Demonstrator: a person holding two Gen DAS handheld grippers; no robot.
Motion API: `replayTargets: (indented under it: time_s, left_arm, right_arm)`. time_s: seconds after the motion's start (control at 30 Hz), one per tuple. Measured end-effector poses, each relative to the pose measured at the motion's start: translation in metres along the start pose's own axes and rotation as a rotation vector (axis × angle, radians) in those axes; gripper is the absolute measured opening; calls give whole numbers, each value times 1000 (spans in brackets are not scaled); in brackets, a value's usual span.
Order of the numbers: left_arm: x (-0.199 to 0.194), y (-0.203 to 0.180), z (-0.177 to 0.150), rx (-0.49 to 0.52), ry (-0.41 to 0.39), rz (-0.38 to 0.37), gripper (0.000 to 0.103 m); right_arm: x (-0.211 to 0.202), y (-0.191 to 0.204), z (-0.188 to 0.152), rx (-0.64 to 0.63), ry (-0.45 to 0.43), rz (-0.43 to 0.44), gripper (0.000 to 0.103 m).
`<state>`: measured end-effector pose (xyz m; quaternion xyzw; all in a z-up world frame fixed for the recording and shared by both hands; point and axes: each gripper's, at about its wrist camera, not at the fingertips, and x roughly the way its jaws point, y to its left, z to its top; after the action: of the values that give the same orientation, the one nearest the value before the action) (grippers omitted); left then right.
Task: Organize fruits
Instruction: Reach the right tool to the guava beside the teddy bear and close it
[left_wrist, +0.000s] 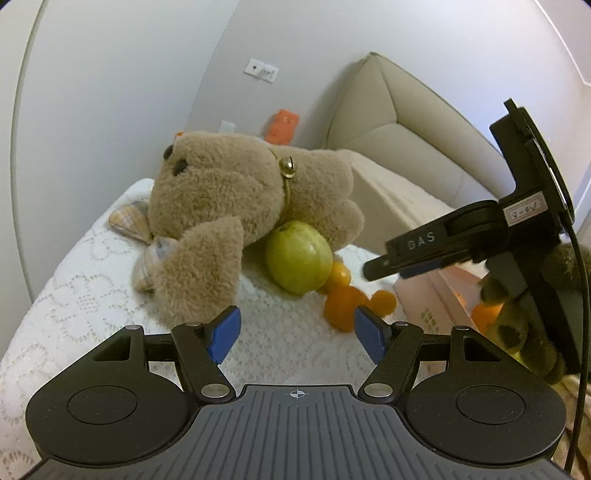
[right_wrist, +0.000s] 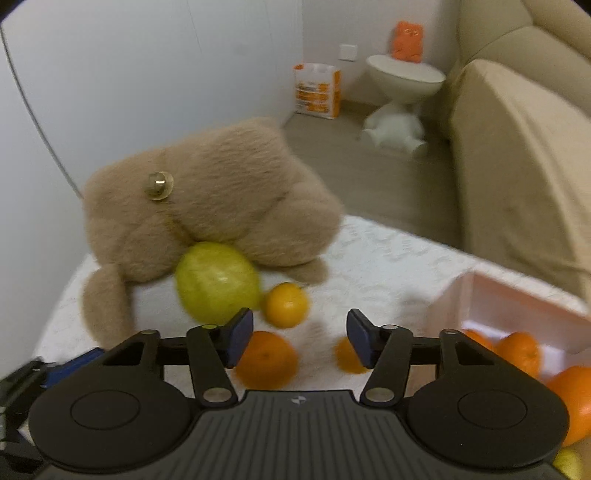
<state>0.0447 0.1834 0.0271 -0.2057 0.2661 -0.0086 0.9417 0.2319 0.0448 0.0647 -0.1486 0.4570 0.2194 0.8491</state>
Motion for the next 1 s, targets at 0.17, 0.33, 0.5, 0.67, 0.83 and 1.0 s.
replayTargets:
  time_s: [0.17, 0.33, 0.5, 0.67, 0.83, 1.0]
  left_arm:
    - [8, -2, -4, 28, 23, 14, 73]
    - [11, -3, -6, 47, 31, 31, 73]
    - [13, -4, -8, 55, 35, 32, 73]
    - [14, -4, -9, 62, 41, 37, 73]
    - [13, -2, -8, 58, 34, 43, 73]
    - [17, -3, -10, 65, 44, 46, 73]
  right_arm:
    - [6, -4, -4, -58, 29, -71, 44]
    - [22, 1, -10, -72, 50, -94, 39]
    - [21, 9, -24, -120, 54, -130, 28]
    - [-16, 16, -43, -106, 15, -19, 28]
    - [-51, 26, -80, -91, -63, 37, 28]
    - [-56, 37, -115, -87, -47, 120, 28]
